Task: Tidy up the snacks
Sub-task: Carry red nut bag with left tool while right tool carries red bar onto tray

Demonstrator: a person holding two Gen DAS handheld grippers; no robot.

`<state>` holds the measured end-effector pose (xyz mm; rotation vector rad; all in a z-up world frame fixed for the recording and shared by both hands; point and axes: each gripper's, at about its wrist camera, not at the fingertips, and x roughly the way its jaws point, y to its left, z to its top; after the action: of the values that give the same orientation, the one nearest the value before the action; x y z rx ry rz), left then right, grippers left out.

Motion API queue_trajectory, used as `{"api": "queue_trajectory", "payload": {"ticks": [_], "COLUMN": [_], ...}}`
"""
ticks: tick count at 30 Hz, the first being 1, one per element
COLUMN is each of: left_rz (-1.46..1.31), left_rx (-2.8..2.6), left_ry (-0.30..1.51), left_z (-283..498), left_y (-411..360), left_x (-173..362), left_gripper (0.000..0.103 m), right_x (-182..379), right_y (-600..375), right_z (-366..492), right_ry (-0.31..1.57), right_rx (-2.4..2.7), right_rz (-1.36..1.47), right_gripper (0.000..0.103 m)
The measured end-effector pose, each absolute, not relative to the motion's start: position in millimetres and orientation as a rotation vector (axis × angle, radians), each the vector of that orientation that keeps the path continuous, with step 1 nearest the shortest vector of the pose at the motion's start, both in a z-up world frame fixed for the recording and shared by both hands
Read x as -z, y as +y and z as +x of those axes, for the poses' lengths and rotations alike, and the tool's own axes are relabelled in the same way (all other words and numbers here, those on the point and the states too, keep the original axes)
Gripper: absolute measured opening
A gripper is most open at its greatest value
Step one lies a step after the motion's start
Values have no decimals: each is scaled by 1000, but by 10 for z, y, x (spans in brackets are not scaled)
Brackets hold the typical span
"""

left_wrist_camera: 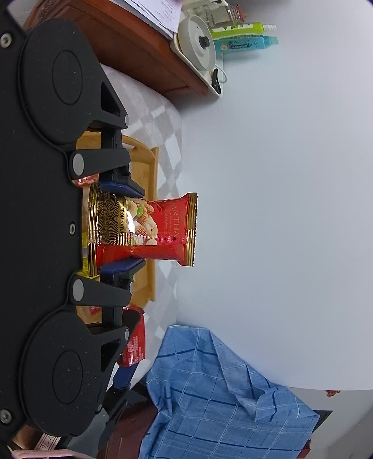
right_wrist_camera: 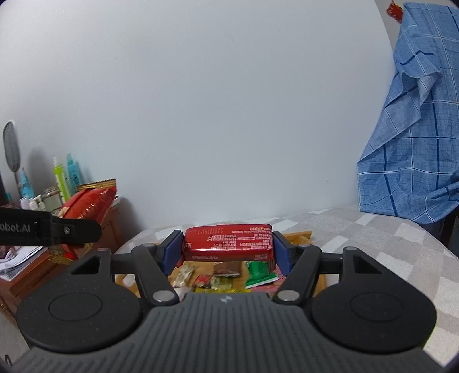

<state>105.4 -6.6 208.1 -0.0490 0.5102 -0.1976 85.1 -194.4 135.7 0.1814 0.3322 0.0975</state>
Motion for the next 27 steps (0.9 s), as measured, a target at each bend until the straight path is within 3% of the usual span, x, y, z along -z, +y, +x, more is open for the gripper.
{"api": "queue_trajectory", "payload": {"ticks": [14,27], "left_rz": [-39,-37], "left_rx": [177,119], "left_ry": [536,694], "left_z": [1909,2622], "left_y": [-231,-85], "left_x": [-2156,-1425], "left_gripper": [43,43], "right_x": [-1375,-1082], "right_y": [-2180,-2253], "right_z": [1420,2181], "right_ry": [338,493], "right_rx": [-93,-106], "right_rz": [175,183], "right_gripper": [68,68]}}
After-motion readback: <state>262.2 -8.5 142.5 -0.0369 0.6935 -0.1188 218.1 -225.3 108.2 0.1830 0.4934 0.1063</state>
